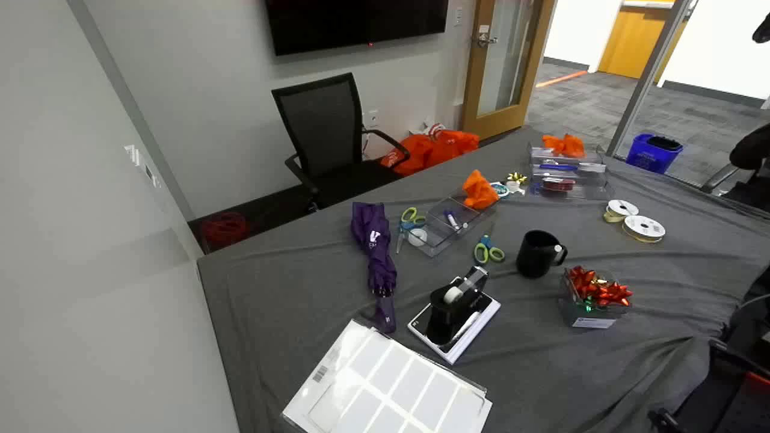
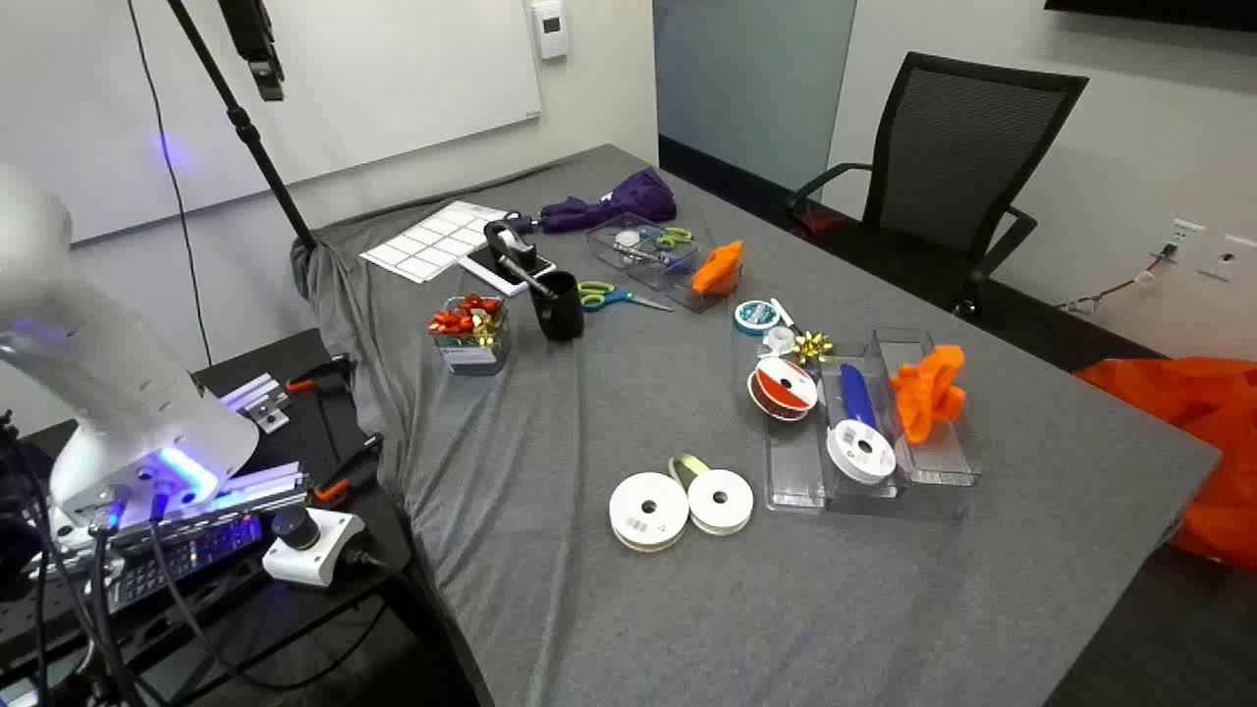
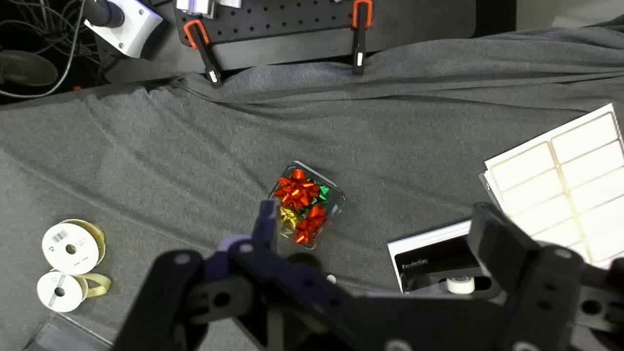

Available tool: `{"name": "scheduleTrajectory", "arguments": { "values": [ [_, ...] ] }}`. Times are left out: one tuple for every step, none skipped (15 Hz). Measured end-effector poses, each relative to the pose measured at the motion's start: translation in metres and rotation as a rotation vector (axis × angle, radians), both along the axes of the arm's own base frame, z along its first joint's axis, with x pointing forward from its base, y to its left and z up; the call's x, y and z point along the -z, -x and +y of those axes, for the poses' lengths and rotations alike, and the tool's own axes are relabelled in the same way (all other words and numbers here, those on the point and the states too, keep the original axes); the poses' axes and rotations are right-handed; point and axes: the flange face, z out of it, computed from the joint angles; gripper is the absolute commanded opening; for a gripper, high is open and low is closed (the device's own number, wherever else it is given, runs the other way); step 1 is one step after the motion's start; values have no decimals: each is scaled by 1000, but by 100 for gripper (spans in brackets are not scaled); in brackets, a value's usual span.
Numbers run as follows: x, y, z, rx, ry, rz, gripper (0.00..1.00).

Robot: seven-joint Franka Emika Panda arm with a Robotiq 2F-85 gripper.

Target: Separate the clear objects

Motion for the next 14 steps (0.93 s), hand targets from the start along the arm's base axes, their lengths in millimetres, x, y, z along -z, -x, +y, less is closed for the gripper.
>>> {"name": "scheduleTrajectory", "arguments": {
  "values": [
    [0, 0, 0, 0, 0, 0, 100],
    [0, 0, 0, 0, 0, 0, 100],
    [0, 0, 0, 0, 0, 0, 100],
    [0, 0, 0, 0, 0, 0, 100],
    [0, -1, 0, 1, -5, -6, 100],
    [1, -3, 0, 7, -21, -21, 100],
    [4, -7, -2, 18, -43, -47, 100],
    [10, -12, -5, 33, -66, -77, 100],
    [17, -18, -10, 52, -88, -108, 100],
    [27, -22, -16, 73, -106, -136, 100],
    [37, -26, -23, 95, -123, -157, 100],
    [48, -30, -29, 118, -138, -171, 100],
    [61, -33, -34, 141, -155, -184, 100],
    [74, -35, -39, 163, -168, -194, 100]
  ]
}}
